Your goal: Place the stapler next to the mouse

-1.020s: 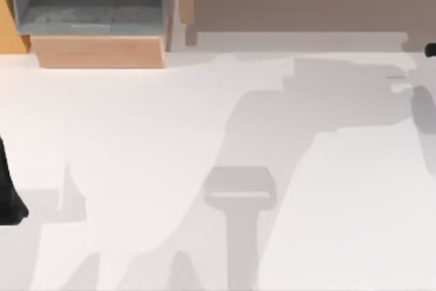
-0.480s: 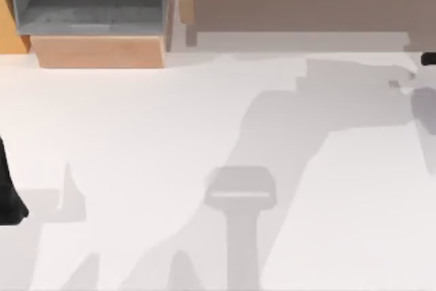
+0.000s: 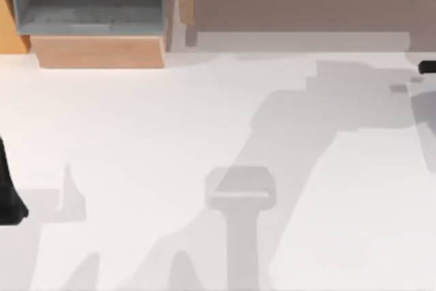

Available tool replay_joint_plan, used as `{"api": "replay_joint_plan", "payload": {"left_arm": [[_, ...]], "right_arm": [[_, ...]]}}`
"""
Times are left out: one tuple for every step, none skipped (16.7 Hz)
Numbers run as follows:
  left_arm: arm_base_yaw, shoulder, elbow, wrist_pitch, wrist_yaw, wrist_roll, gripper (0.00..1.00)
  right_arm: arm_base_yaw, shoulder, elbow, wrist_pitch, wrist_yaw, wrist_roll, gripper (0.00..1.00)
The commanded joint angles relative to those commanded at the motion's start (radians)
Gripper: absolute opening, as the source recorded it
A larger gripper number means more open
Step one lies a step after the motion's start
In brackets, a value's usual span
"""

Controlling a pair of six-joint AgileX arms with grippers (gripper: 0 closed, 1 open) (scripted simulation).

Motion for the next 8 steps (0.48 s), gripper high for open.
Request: {"api": "replay_joint_plan", "payload": {"left_arm": [[0.0,0.0,0.0,0.0,0.0,0.0,1.0],[0.0,0.0,0.0,0.0,0.0,0.0,1.0],[0.0,0.0,0.0,0.0,0.0,0.0,1.0],[0.0,0.0,0.0,0.0,0.0,0.0,1.0],[0.0,0.0,0.0,0.0,0.0,0.0,1.0],[0.0,0.0,0.0,0.0,0.0,0.0,1.0],[0.0,0.0,0.0,0.0,0.0,0.0,1.0],[0.0,0.0,0.0,0.0,0.0,0.0,1.0]], "right_arm": [[0.0,0.0,0.0,0.0,0.0,0.0,0.23],[0.0,0.0,0.0,0.0,0.0,0.0,0.3],[0.0,0.0,0.0,0.0,0.0,0.0,0.38],[0.0,0.0,0.0,0.0,0.0,0.0,0.45],[0.0,0.0,0.0,0.0,0.0,0.0,0.53],[0.0,0.0,0.0,0.0,0.0,0.0,0.6],[0.0,0.0,0.0,0.0,0.0,0.0,0.68],[0.0,0.0,0.0,0.0,0.0,0.0,0.75]]}}
